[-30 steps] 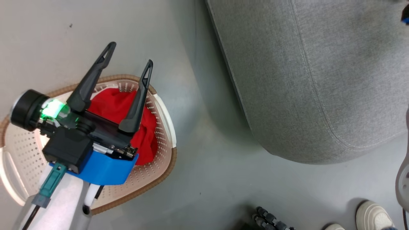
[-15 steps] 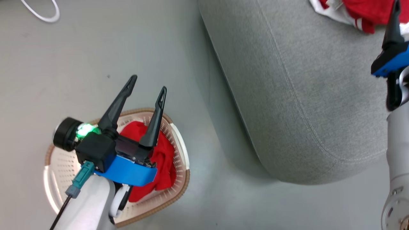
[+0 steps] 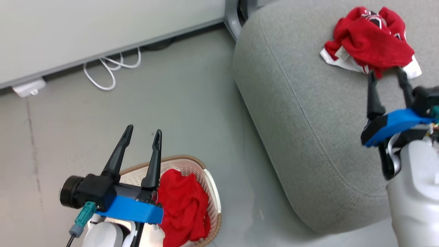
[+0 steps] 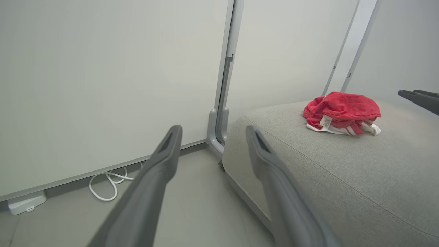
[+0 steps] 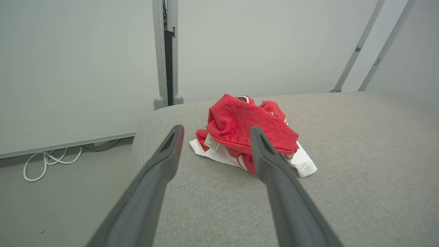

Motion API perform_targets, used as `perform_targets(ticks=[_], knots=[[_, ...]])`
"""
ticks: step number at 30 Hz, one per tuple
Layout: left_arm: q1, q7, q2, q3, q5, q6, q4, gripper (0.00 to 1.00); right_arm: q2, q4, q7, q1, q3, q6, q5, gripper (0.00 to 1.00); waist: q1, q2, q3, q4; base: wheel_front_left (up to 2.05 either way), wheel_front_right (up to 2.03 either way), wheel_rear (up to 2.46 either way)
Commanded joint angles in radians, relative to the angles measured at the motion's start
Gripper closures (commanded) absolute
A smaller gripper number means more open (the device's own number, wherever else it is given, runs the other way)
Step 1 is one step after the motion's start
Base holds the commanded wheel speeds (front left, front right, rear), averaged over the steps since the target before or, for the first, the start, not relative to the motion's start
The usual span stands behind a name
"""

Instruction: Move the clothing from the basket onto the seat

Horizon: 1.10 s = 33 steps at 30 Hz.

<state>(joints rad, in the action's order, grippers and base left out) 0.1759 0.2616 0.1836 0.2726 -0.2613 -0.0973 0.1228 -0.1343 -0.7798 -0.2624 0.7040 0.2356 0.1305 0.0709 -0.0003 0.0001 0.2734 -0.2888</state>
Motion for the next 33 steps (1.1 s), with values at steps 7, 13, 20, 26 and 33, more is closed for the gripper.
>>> perform_targets(ticks=[7, 13, 20, 26, 33], knots=[[-0.064, 0.005, -0.043, -0.067, 0.009, -0.009, 0.041, 0.00, 0.028, 0.120, 0.003, -0.197, -0.090, 0.000, -0.060, 0.00, 0.0003, -0.0001, -0.113, 0.078, 0.00, 0.00, 0.00], [-0.094, 0.005, -0.062, -0.124, 0.022, -0.015, 0.073, 0.00, 0.061, 0.223, 0.018, -0.317, -0.112, 0.000, -0.117, 0.00, 0.0003, -0.0001, -0.144, 0.121, 0.00, 0.00, 0.00], [-0.116, 0.005, -0.076, -0.182, 0.031, -0.019, 0.112, 0.00, 0.079, 0.350, 0.044, -0.424, -0.140, 0.000, -0.120, 0.00, 0.0003, -0.0001, -0.169, 0.172, 0.00, 0.00, 0.00], [-0.103, 0.005, -0.081, -0.209, 0.033, -0.025, 0.153, 0.00, 0.083, 0.457, 0.050, -0.515, -0.133, 0.000, -0.057, 0.00, 0.0003, -0.0001, -0.189, 0.227, 0.00, 0.00, 0.00], [-0.111, 0.005, -0.082, -0.239, 0.039, -0.029, 0.183, 0.00, 0.084, 0.520, 0.060, -0.595, -0.166, 0.000, -0.080, 0.00, 0.0003, -0.0001, -0.211, 0.268, 0.00, 0.00, 0.00]])
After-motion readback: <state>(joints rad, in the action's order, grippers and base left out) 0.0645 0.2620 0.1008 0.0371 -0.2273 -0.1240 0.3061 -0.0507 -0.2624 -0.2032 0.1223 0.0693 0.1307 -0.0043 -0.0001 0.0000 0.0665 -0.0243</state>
